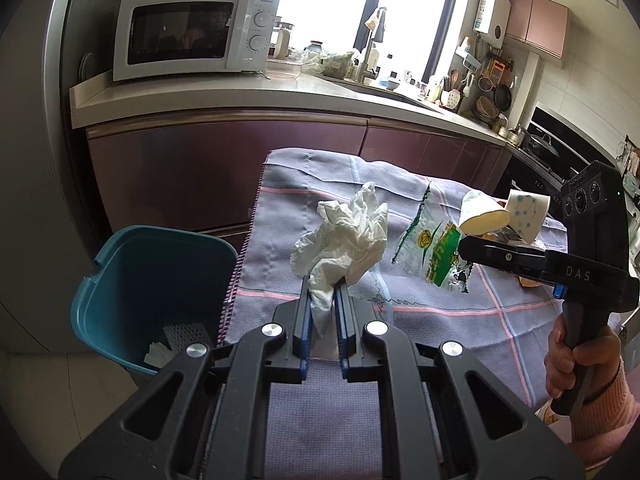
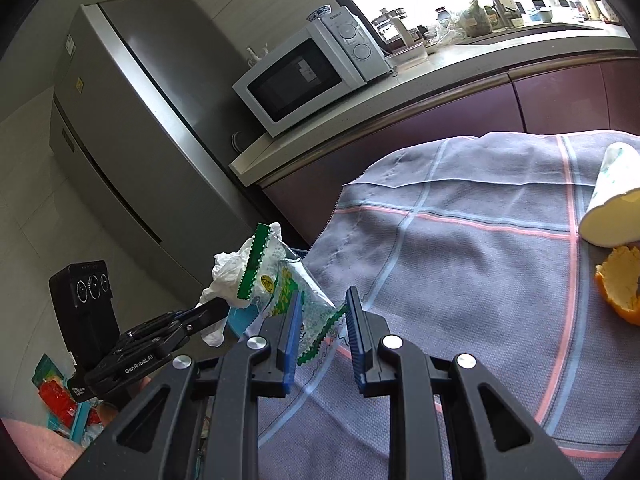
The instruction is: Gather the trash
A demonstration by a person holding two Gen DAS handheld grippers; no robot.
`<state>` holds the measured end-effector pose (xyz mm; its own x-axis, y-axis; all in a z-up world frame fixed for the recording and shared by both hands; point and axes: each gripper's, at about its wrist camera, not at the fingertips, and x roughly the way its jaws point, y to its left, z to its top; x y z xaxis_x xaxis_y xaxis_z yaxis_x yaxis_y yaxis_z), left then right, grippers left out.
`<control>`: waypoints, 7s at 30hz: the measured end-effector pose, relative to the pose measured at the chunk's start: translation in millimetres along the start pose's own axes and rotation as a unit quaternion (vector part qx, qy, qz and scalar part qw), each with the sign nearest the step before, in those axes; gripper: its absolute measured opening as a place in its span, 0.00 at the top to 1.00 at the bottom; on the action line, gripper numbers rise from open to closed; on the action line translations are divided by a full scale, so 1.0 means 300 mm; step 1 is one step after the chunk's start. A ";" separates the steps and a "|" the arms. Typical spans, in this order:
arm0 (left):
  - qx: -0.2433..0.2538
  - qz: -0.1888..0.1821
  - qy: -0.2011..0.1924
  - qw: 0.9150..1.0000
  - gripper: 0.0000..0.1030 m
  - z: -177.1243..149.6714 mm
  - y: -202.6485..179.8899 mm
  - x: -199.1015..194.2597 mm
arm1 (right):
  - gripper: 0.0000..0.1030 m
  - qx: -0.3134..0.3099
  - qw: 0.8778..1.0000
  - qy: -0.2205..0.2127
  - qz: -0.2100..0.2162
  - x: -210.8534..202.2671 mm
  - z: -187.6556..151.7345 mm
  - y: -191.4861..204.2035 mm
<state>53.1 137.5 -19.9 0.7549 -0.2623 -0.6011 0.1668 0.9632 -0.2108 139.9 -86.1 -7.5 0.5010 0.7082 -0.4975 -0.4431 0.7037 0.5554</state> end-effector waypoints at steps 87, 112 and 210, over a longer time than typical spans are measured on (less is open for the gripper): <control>-0.050 0.121 0.003 0.991 0.50 -0.017 0.337 0.151 | 0.63 -0.078 0.991 0.104 -0.023 0.421 0.071 0.158; 0.096 -0.065 -0.014 0.993 0.32 0.009 -0.314 0.170 | 0.52 -0.017 0.988 -0.042 -0.146 -0.297 -0.083 -0.148; 0.068 0.026 -0.040 0.997 0.97 0.188 -0.247 0.146 | 0.98 -0.037 0.992 -0.096 -0.069 -0.333 0.083 -0.121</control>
<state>109.5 58.1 13.0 0.8122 -0.2114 -0.5438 0.2064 0.9759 -0.0712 124.5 -183.9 38.7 0.6909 0.5848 -0.4251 -0.4093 0.8010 0.4368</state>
